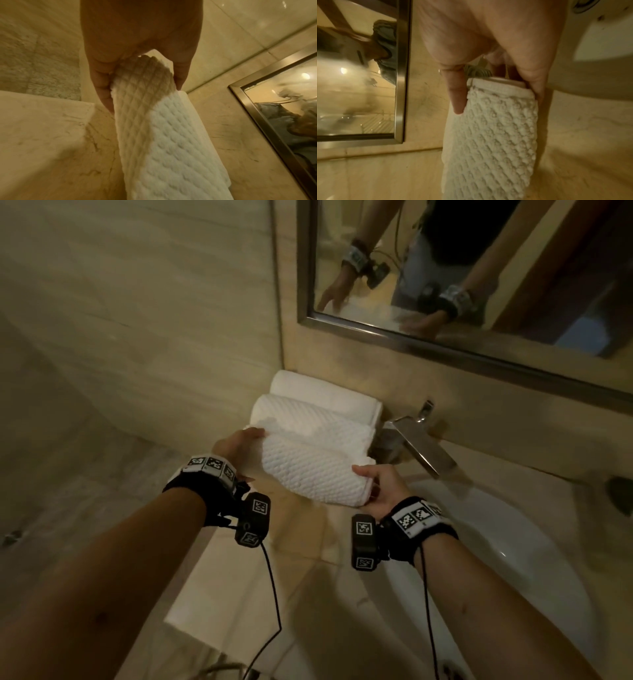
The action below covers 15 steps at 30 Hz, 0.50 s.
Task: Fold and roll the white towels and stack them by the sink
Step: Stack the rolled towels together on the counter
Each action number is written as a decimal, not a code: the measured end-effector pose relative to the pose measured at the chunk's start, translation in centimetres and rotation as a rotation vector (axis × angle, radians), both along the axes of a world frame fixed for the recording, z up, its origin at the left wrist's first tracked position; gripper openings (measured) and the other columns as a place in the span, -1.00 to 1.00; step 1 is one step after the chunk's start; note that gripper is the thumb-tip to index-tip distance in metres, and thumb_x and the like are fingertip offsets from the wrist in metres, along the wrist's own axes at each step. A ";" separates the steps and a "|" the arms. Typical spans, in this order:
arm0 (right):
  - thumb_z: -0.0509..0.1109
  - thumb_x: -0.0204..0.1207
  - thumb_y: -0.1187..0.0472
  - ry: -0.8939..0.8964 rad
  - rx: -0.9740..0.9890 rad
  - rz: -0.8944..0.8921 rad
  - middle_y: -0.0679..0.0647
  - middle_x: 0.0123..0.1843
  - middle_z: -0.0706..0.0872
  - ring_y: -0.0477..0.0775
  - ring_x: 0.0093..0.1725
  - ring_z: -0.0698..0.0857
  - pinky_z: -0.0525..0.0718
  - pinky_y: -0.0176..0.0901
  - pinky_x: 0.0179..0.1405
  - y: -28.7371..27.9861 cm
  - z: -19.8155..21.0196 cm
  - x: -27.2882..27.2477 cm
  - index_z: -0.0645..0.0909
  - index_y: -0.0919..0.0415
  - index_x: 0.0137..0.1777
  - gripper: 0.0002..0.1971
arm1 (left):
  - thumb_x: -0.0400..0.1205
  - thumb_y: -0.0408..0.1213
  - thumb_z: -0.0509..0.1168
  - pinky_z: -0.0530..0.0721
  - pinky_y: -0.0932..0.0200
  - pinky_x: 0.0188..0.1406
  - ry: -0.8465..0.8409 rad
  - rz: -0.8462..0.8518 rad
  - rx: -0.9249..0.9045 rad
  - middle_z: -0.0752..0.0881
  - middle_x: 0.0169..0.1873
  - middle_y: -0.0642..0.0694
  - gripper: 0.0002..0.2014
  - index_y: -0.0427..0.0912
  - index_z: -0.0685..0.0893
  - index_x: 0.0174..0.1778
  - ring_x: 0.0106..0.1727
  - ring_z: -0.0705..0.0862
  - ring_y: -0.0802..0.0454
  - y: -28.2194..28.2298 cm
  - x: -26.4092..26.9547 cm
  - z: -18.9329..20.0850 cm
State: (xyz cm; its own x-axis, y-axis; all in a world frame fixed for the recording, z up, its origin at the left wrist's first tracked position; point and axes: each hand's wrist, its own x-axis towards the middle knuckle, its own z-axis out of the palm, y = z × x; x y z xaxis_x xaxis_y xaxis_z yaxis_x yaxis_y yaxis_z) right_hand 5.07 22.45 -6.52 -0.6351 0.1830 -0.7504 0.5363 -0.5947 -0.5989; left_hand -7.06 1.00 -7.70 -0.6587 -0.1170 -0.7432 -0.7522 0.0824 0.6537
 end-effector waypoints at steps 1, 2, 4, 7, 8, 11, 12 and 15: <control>0.29 0.48 0.49 -0.011 0.013 0.012 0.26 -0.08 0.75 0.31 -0.06 0.70 0.67 0.23 0.07 -0.4 -0.6 -0.7 0.67 0.36 -0.04 -0.84 | 0.35 -0.02 0.54 0.73 -0.06 -0.08 0.012 0.015 -0.010 0.71 0.09 -0.25 -0.39 -0.21 0.63 0.27 -0.02 0.71 -0.25 -0.1 -0.4 -0.1; 0.29 0.47 0.50 -0.020 0.024 0.023 0.26 -0.04 0.76 0.31 -0.03 0.71 0.68 0.23 0.06 -0.5 -1.1 -1.1 0.68 0.36 0.04 -0.79 | 0.36 0.01 0.53 0.73 -0.07 -0.02 0.028 0.001 -0.037 0.69 0.18 -0.27 -0.36 -0.24 0.61 0.31 0.08 0.71 -0.27 0.1 -0.6 -0.3; 0.31 0.46 0.50 -0.057 0.066 0.069 0.25 0.06 0.76 0.30 0.04 0.71 0.69 0.17 -0.01 -0.8 -1.8 -1.7 0.66 0.33 0.18 -0.69 | 0.27 0.10 0.54 0.70 -0.04 0.11 0.032 0.019 -0.133 0.68 0.23 -0.27 -0.21 -0.29 0.60 0.34 0.16 0.69 -0.27 0.3 -0.9 -1.1; 0.42 0.38 0.42 -0.123 0.135 0.147 0.25 0.23 0.72 0.34 0.23 0.65 0.65 0.24 0.18 -0.7 -2.7 -2.8 0.61 0.29 0.32 -0.54 | 0.31 0.14 0.53 0.63 0.09 0.01 0.008 0.035 -0.156 0.67 0.19 -0.20 -0.19 -0.33 0.57 0.36 0.03 0.66 -0.22 0.8 -1.2 -1.2; 0.48 0.31 0.38 -0.136 0.149 0.164 0.25 0.23 0.71 0.35 0.23 0.65 0.64 0.27 0.20 -0.5 -3.0 -3.0 0.61 0.28 0.33 -0.48 | 0.35 0.12 0.52 0.58 0.11 -0.07 0.000 0.017 -0.159 0.66 0.13 -0.21 -0.23 -0.32 0.57 0.36 -0.05 0.63 -0.21 1.0 -1.6 -1.5; 0.52 0.30 0.33 -0.160 0.162 0.197 0.23 0.15 0.74 0.32 0.14 0.69 0.68 0.23 0.15 -0.2 -2.8 -3.3 0.64 0.25 0.24 -0.55 | 0.41 0.06 0.50 0.56 0.11 -0.15 0.003 -0.015 -0.173 0.66 0.18 -0.23 -0.28 -0.32 0.55 0.39 -0.08 0.62 -0.21 0.8 -2.4 -2.1; 0.49 0.39 0.32 -0.170 0.146 0.203 0.22 0.11 0.74 0.29 0.11 0.69 0.69 0.18 0.09 -0.3 -2.5 -3.2 0.65 0.25 0.17 -0.67 | 0.44 0.03 0.48 0.58 0.10 -0.13 0.012 -0.016 -0.172 0.66 0.21 -0.24 -0.32 -0.32 0.56 0.38 -0.03 0.65 -0.22 0.6 -2.9 -2.6; 0.49 0.47 0.23 -0.176 0.144 0.212 0.22 0.03 0.73 0.25 0.00 0.70 0.70 0.05 -0.17 -0.4 -2.6 -3.4 0.63 0.27 0.15 -0.72 | 0.47 0.06 0.44 0.63 0.06 -0.14 0.017 0.013 -0.187 0.67 0.08 -0.21 -0.37 -0.28 0.58 0.35 -0.12 0.65 -0.22 0.6 -2.7 -2.5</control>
